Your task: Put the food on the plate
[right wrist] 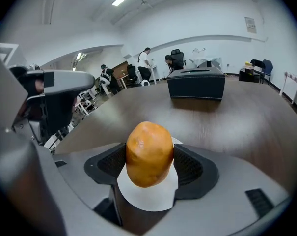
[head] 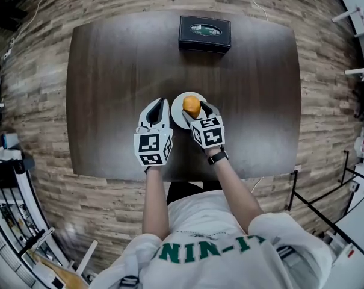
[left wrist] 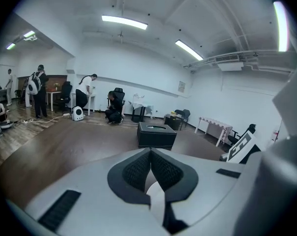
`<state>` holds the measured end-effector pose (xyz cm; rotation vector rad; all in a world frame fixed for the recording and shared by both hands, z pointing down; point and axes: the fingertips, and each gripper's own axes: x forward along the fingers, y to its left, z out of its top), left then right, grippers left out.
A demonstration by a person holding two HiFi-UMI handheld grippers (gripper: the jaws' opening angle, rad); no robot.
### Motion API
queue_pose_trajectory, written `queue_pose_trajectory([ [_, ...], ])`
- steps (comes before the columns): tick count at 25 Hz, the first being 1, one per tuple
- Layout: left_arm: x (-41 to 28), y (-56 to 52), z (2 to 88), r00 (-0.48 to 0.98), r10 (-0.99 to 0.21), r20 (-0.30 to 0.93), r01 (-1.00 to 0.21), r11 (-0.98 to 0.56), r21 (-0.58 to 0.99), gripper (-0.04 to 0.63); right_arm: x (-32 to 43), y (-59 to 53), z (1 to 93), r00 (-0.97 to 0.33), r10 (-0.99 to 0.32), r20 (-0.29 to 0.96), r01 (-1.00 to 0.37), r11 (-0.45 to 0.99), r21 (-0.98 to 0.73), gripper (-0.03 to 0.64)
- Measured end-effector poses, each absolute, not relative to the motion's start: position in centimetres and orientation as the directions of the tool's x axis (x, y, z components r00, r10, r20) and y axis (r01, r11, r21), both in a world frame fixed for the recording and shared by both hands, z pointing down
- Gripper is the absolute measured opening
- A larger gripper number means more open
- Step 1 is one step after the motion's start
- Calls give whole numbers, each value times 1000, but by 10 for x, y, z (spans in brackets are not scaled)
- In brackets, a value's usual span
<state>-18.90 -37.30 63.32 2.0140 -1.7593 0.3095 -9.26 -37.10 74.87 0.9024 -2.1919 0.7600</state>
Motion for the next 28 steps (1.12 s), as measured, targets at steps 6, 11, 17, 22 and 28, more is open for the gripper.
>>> queue_pose_trajectory([
  [6, -188, -372, 643, 161, -874, 459, -978, -77, 196, 14, -94, -370, 770, -513, -378, 770, -776, 589, -228, 313],
  [11, -189, -370, 644, 157, -873, 462, -978, -73, 195, 14, -102, -373, 773, -522, -369, 769, -765, 602, -231, 314],
  [17, -196, -365, 640, 144, -877, 459, -980, -61, 192, 14, -105, -371, 771, -554, -364, 749, -756, 596, -270, 428],
  [22, -201, -359, 630, 136, -884, 448, -982, -60, 179, 14, -104, -369, 749, -570, -408, 713, -758, 595, -266, 460],
  [28, -202, -357, 610, 124, -895, 429, -984, -55, 170, 15, -89, -375, 706, -575, -496, 651, -773, 590, -234, 445],
])
